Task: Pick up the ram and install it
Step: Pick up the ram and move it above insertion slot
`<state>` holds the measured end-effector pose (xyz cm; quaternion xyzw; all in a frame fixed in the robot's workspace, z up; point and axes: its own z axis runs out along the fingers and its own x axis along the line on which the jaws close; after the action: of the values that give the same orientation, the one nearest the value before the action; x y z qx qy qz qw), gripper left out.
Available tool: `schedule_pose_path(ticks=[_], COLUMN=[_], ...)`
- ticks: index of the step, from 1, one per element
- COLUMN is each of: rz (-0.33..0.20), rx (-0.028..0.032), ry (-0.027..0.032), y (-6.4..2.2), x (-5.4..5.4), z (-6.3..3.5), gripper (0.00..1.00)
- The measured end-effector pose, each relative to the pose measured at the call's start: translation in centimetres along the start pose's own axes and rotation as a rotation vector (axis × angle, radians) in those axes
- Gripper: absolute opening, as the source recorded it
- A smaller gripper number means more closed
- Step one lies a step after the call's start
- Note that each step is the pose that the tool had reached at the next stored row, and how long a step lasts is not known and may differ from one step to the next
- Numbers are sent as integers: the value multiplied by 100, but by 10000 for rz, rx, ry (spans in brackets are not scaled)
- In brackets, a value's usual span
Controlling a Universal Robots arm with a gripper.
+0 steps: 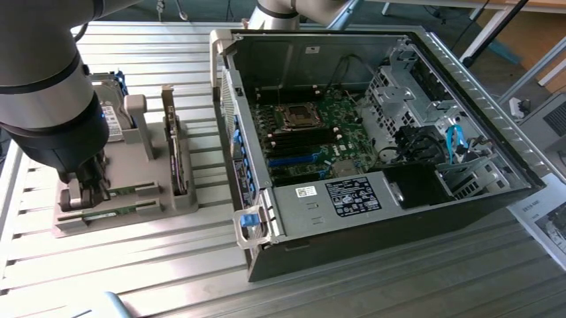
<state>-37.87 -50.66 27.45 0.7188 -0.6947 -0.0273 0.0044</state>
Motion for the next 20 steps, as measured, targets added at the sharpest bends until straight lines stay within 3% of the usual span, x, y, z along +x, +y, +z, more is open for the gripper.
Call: schedule_pose_path(ticks=[7,20], rz=[-3,-3], rx=[2,2], ry=[-44,-45], y=[-2,-2], x=[-21,-31], z=[12,18], gripper=[24,24])
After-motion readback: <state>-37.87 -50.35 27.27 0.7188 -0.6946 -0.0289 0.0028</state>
